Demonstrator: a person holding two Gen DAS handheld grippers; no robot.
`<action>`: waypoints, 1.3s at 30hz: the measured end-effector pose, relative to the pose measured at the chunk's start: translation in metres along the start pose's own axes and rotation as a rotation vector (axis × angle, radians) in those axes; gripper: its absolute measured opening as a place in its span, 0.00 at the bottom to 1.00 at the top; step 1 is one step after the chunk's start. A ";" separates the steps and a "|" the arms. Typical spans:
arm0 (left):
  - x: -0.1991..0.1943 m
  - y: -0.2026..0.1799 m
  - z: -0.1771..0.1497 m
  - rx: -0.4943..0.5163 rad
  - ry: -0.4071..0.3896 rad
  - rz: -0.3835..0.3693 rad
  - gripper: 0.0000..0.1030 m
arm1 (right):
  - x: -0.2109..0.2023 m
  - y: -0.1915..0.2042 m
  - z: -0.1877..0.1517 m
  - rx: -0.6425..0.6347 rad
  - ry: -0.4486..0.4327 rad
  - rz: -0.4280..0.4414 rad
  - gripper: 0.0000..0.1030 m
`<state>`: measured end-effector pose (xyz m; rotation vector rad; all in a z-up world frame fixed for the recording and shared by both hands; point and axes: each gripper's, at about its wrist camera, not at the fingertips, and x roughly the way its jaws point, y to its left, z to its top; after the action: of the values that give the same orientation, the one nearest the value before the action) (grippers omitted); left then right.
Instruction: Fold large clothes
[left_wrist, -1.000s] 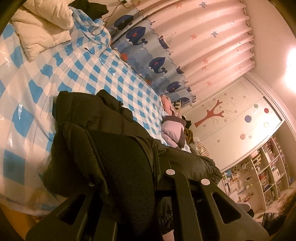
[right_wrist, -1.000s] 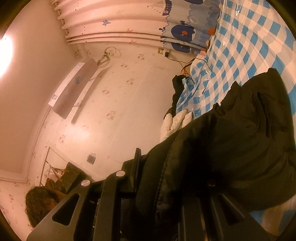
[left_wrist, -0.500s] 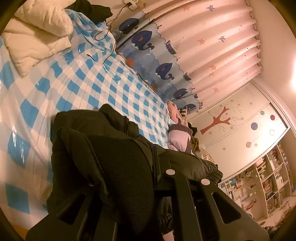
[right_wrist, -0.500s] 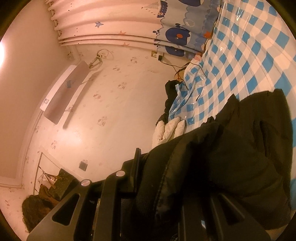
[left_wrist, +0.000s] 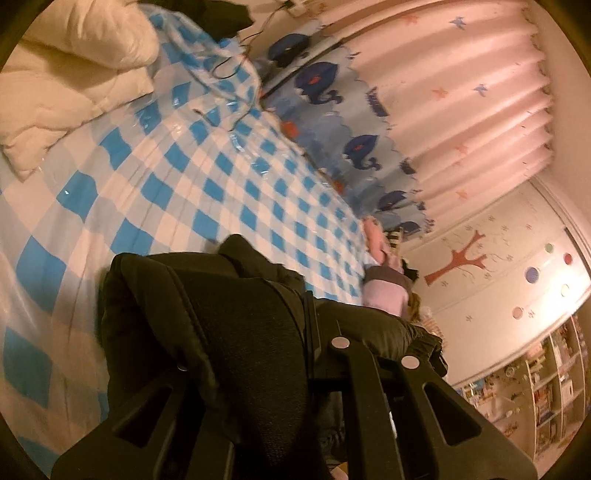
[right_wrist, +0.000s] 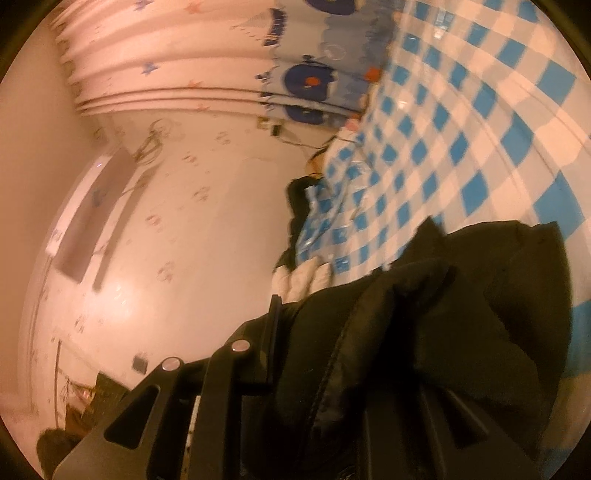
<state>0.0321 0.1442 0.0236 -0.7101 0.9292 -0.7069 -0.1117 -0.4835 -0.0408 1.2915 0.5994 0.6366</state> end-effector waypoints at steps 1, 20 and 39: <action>0.007 0.005 0.003 -0.008 0.003 0.012 0.04 | 0.005 -0.009 0.004 0.013 -0.002 -0.017 0.19; 0.125 0.076 0.023 -0.078 0.066 0.174 0.07 | 0.031 -0.118 0.036 0.175 -0.046 -0.140 0.19; 0.138 0.086 0.026 -0.145 0.125 0.186 0.24 | 0.014 -0.087 0.052 0.218 -0.115 -0.054 0.91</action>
<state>0.1324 0.0902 -0.0956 -0.7023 1.1546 -0.5274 -0.0567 -0.5217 -0.1176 1.4994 0.6192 0.4583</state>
